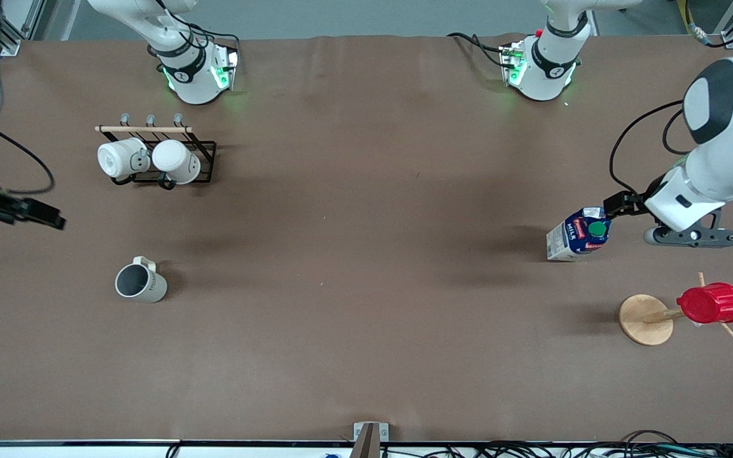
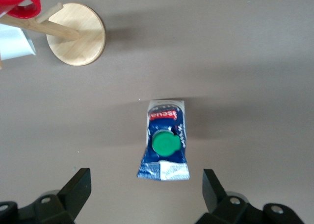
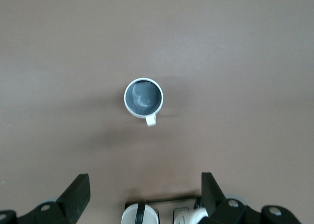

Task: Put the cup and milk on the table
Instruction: 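Lower the left gripper onto the milk carton while the right gripper reaches the mug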

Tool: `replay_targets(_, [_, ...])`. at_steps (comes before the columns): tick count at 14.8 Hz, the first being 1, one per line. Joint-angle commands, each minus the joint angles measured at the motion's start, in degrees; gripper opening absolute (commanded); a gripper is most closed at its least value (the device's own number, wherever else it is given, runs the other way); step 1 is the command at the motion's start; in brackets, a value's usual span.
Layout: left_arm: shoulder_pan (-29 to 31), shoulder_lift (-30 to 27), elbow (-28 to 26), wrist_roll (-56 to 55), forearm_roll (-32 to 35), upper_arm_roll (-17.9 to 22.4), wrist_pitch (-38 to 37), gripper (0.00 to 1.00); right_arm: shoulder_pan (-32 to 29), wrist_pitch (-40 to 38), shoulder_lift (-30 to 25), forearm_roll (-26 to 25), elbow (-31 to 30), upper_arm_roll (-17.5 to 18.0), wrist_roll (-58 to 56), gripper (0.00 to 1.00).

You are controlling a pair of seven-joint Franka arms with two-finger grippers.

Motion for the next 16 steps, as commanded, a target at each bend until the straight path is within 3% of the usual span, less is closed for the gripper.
replay_targets(1, [-0.01,1.51,-0.87,0.84,1.26,-0.02,2.81,1.00,0.33,8.06,1.70,-0.84,-6.16,-0.04,-3.08,1.00])
replay_targets(7, [-0.01,6.08,-2.10,0.66,0.56,-0.20,8.00,1.00,-0.20,32.75,11.28,-0.84,-15.04,-0.04,-5.29,1.00])
replay_targets(14, [-0.02,8.46,-4.82,0.58,0.47,-0.29,11.61,1.00,-0.72,42.10,15.95,-0.31,-17.34,0.05,-7.40,0.99])
replay_targets(15, [-0.02,8.11,-5.69,0.58,0.47,-0.29,11.61,1.00,-0.72,42.10,16.13,-0.31,-17.34,0.05,-7.40,0.92])
replay_targets(16, [-0.02,7.85,-6.57,0.66,0.56,-0.20,11.61,1.00,-0.64,42.01,16.13,-0.31,-17.51,0.05,-7.57,0.73])
